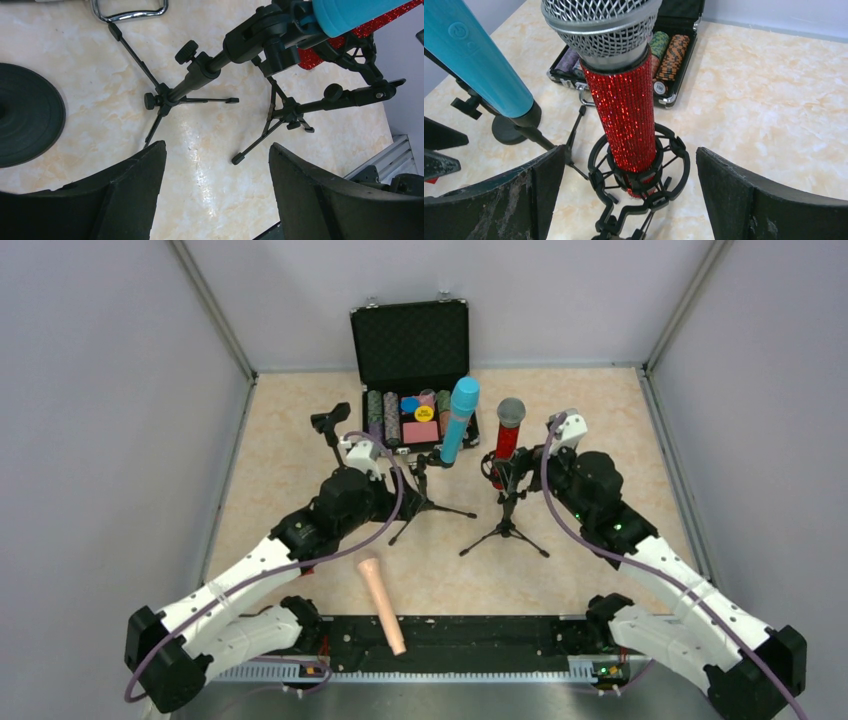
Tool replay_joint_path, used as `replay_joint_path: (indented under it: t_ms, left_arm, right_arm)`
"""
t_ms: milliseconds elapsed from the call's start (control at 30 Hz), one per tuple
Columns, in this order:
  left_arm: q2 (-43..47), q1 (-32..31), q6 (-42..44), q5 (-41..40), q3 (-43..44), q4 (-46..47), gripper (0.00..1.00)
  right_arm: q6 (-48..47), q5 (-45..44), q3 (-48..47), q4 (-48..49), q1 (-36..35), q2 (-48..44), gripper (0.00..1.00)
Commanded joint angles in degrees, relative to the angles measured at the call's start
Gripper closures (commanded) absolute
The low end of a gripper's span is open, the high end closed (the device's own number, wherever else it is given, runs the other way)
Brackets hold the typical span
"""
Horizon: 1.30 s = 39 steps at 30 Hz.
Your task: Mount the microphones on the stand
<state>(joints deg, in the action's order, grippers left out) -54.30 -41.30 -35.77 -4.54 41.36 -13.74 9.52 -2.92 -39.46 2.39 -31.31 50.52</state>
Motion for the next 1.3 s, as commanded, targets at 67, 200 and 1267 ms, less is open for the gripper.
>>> replay_joint_path:
  t_ms: [67, 200, 1267]
  left_arm:
    - [2.8, 0.1, 3.6, -3.7, -0.1, 1.1, 0.20]
    - [3.4, 0.0, 6.2, -5.3, 0.6, -1.0, 0.20]
    - [5.6, 0.1, 18.0, -15.2, -2.1, -4.4, 0.17]
  right_arm:
    - [2.5, -1.0, -3.8, -7.1, 0.4, -3.1, 0.01]
    - [3.5, 0.1, -6.2, -12.1, 0.3, -3.2, 0.01]
    - [14.2, 11.5, -14.1, -34.4, 0.4, 7.8, 0.10]
